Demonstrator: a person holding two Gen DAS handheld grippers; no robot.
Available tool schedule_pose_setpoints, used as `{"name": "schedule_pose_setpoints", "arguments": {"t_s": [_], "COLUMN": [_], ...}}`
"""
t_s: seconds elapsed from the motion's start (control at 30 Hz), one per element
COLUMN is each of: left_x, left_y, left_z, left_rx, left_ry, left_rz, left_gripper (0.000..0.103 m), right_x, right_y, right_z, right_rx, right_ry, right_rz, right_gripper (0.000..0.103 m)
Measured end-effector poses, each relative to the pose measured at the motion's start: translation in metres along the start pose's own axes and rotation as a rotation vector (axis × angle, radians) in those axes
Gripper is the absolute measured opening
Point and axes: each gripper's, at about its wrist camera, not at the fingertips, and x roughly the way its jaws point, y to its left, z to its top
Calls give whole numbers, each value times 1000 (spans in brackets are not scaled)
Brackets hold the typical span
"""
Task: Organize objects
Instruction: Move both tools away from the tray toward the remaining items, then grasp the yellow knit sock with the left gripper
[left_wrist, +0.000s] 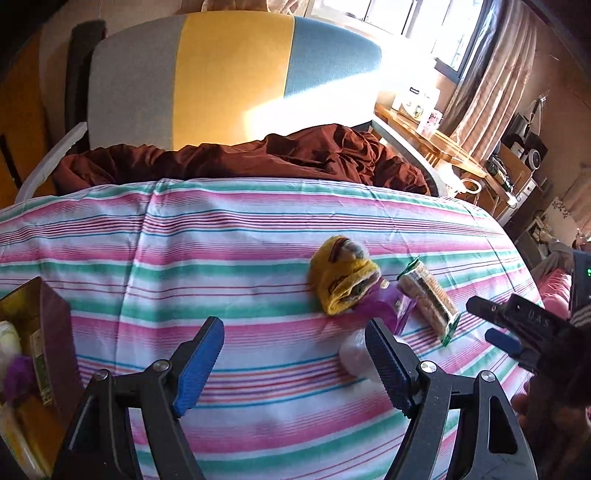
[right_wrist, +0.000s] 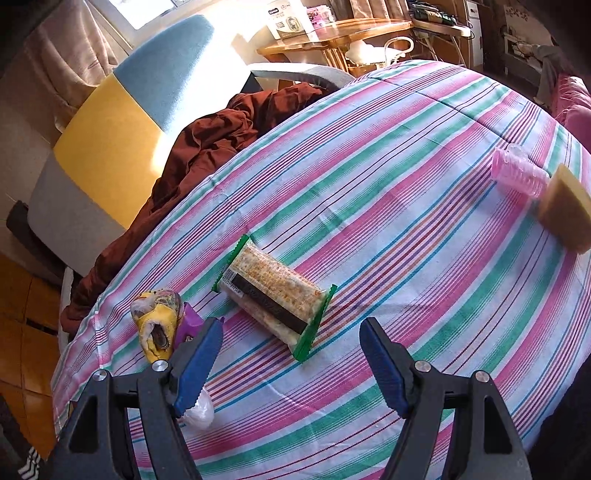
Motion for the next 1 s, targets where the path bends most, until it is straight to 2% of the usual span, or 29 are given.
{"name": "schedule_pose_setpoints", "arguments": {"t_s": [0.1, 0.37, 0.57, 0.63, 0.67, 0.73, 0.8, 1.0], "left_x": [21, 70, 109, 121, 125, 120, 114, 84], "left_y": [-10, -28, -33, -30, -27, -28, -25, -3], "left_z": [14, 43, 51, 47, 43, 39, 34, 9], "left_rx": [-4, -9, 0, -3, -4, 41, 40, 34], "left_ry": [17, 25, 85, 115, 121, 82, 66, 21], "left_rz": [-34, -54, -74, -71, -82, -72, -78, 3], "left_gripper": [80, 81, 78, 61, 60, 45, 38, 36], "right_x": [2, 10, 15, 16, 17, 18, 19, 17], "right_y": [-1, -4, -3, -3, -3, -2, -2, -2], "right_z": [0, -1, -1, -1, -1, -2, -2, -4], "right_rx": [10, 24, 20, 17, 14, 7, -1, -3], "right_ry": [8, 33, 40, 46, 48, 48, 51, 50], "right_rz": [16, 8, -5, -9, -11, -13, -18, -20], "right_gripper": [78, 78, 78, 78, 78, 78, 78, 78]}}
